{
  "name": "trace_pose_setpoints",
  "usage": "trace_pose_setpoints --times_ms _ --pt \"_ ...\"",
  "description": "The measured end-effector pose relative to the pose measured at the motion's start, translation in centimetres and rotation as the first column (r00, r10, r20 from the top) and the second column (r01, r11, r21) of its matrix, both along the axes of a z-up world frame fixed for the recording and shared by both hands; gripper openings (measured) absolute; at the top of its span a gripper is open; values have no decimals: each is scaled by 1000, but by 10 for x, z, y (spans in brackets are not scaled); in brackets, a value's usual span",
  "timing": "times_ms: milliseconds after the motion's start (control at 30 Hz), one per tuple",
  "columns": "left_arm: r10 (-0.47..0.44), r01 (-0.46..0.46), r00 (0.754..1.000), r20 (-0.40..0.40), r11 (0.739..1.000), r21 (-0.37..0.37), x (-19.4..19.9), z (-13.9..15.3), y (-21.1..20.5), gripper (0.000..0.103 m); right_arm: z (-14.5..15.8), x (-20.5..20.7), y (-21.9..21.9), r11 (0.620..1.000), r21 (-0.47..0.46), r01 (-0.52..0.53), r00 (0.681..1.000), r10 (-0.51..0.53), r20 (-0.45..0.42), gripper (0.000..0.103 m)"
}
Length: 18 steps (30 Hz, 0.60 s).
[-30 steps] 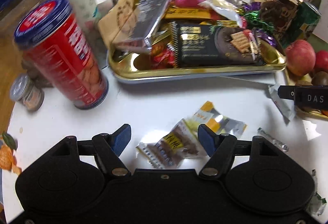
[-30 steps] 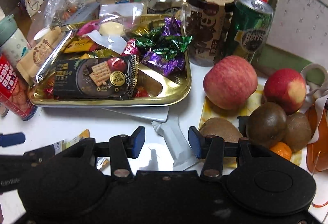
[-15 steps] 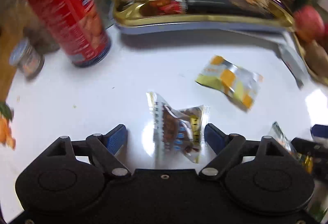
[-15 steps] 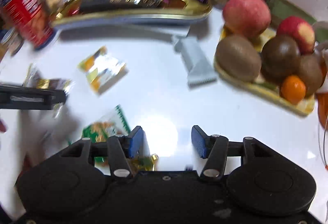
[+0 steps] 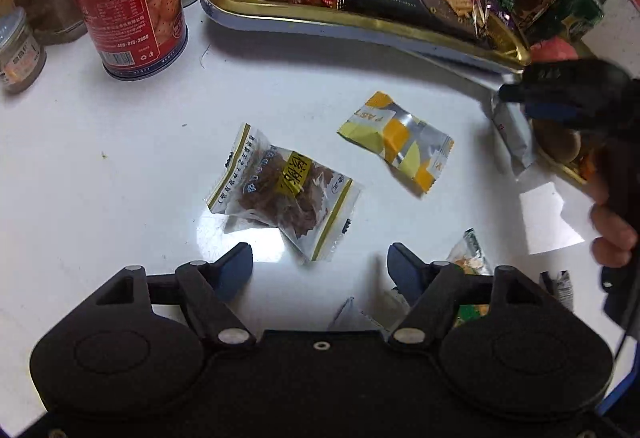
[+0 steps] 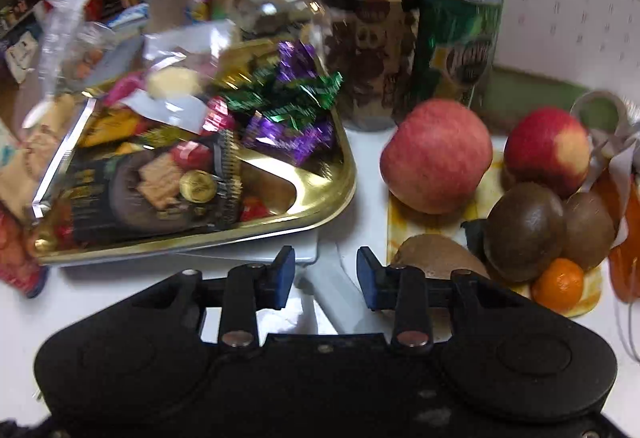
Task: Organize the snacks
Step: 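Move the right tool toward the grey stick pack by the fruit plate, then close the right gripper on the grey stick pack and lift it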
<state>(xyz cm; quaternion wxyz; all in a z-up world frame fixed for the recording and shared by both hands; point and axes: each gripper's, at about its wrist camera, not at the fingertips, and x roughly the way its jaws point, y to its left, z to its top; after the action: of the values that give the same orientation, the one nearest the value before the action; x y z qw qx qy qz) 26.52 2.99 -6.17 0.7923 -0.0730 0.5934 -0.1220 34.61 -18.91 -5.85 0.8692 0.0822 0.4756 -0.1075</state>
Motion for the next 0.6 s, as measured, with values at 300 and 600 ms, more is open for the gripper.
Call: trace_pose_setpoints --times_ms 300,600 --pt "243 -228 960 137 967 -114 13 34 44 75 -22 -27 10 997 5 -80 997 80 -17 34" --pt "181 -188 975 125 981 43 25 -3 3 75 -16 -114 31 962 11 -273 955 273 -119 32"
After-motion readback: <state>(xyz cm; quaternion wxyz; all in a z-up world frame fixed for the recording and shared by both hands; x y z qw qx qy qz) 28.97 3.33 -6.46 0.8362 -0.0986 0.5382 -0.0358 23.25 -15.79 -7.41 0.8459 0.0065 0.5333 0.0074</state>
